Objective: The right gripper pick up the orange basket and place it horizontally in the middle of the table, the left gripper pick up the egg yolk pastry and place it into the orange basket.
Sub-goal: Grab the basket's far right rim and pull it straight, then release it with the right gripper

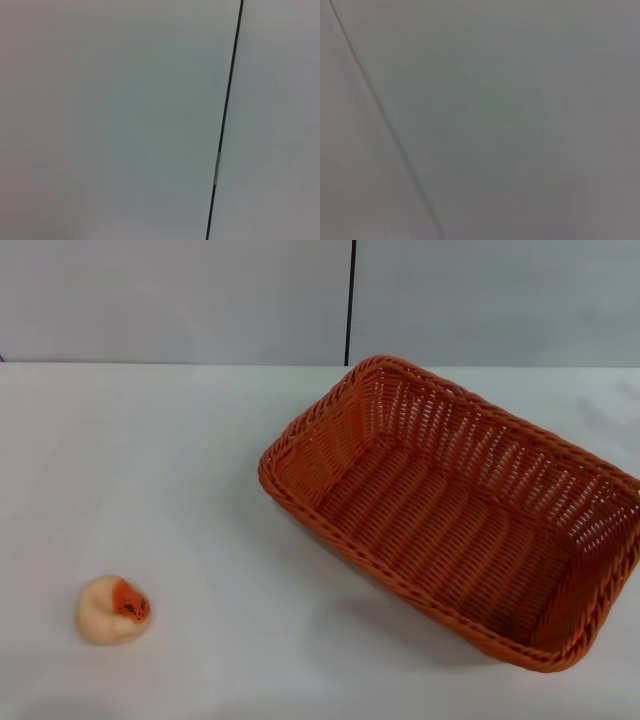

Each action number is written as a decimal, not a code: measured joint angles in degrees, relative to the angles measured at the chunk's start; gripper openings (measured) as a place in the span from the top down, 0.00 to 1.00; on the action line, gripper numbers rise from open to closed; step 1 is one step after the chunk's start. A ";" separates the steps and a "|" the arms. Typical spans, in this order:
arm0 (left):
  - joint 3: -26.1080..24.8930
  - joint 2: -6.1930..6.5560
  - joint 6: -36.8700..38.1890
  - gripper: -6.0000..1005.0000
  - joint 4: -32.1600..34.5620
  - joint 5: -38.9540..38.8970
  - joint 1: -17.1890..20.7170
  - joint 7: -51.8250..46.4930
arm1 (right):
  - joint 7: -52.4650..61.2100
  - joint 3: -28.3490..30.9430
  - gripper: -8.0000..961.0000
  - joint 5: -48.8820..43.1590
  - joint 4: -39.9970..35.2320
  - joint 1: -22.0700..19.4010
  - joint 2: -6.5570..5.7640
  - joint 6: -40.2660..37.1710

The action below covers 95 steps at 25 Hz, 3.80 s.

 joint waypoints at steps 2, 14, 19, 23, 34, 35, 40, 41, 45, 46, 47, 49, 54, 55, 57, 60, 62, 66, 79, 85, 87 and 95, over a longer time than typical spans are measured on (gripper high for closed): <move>0.00 0.00 0.00 0.17 0.00 0.00 0.00 0.00 | 10.33 -2.84 0.13 -8.62 -8.86 0.82 -0.09 -1.07; 0.20 0.02 -1.77 0.17 0.09 0.18 -0.52 0.25 | 29.88 -5.09 0.13 -35.65 -17.51 14.67 -5.58 -22.76; 0.26 -0.08 -1.58 0.17 0.04 0.25 0.18 0.19 | 28.51 -7.71 0.13 -36.61 -8.30 16.46 -6.34 -17.68; 0.15 -0.08 -1.34 0.17 0.04 0.24 0.73 0.01 | 25.35 -8.26 0.13 -36.13 -1.10 17.40 -6.19 -12.69; 0.01 0.02 -1.12 0.17 0.12 0.25 0.52 0.04 | 20.63 -10.41 0.17 -33.67 12.19 19.89 -5.61 -1.93; -0.01 0.02 -1.15 0.17 0.12 0.24 0.51 0.08 | 20.50 -10.74 0.18 -33.67 12.71 20.07 -5.53 -1.28; -0.02 0.02 -1.35 0.17 0.10 0.03 0.61 0.22 | 19.74 -11.19 0.20 -33.67 13.59 20.69 -5.01 -0.09; -0.02 0.02 -1.35 0.17 0.13 -0.04 0.66 0.20 | 19.74 -11.39 0.20 -33.67 13.65 20.79 -4.98 -0.01; 0.00 0.02 -1.32 0.17 0.34 -0.10 0.71 0.04 | 19.74 -12.04 0.22 -33.66 13.72 20.88 -4.97 0.37; 0.00 0.02 -1.31 0.17 0.41 -0.10 0.73 0.02 | 19.74 -12.13 0.22 -33.66 13.73 20.89 -4.96 0.55; 0.00 0.02 -1.29 0.17 0.41 -0.10 0.73 0.01 | 19.73 -12.27 0.23 -33.66 13.73 20.89 -4.94 0.71; 0.01 0.02 -1.28 0.17 0.46 -0.10 0.72 0.00 | 19.71 -12.50 0.24 -33.66 13.76 20.91 -4.89 0.92; 0.01 0.02 -1.36 0.17 0.52 -0.10 0.46 0.02 | 19.69 -12.56 0.53 -33.66 13.76 20.91 -4.79 1.10; 0.01 0.02 -1.36 0.17 0.54 -0.10 0.43 0.03 | 19.68 -12.57 0.58 -33.66 13.66 20.94 -4.72 1.16; 0.01 0.02 -1.35 0.17 0.58 -0.10 0.41 0.04 | 19.67 -12.58 0.68 -33.66 13.57 20.99 -4.63 1.16; 0.01 0.03 -1.31 0.17 0.59 -0.10 0.41 0.05 | 19.58 -12.58 0.75 -33.66 13.48 21.09 -4.48 1.17; 0.01 0.07 -1.15 0.17 0.64 -0.09 0.58 0.21 | 19.01 -12.58 0.77 -33.66 13.33 21.34 -4.32 1.29; 0.00 0.09 -0.77 0.17 0.82 -0.09 1.32 0.08 | 16.59 -12.57 0.78 -33.66 13.21 21.92 -4.08 2.03; -0.09 0.16 4.45 0.17 1.94 -0.09 5.59 0.64 | -3.54 -19.33 0.80 -33.42 11.86 27.09 -3.16 1.81; -0.04 -0.01 5.67 0.17 1.84 0.05 6.80 0.65 | -8.16 -26.99 0.81 -33.03 11.11 28.46 -2.59 -0.27; 0.10 -0.04 5.81 0.17 1.61 0.08 7.06 0.66 | -10.16 -27.79 0.81 -32.31 10.04 28.39 -2.21 -0.36; 0.29 -0.13 6.00 0.17 1.35 0.23 7.23 0.69 | -21.46 -27.38 0.81 -21.21 6.28 25.22 -2.13 -2.14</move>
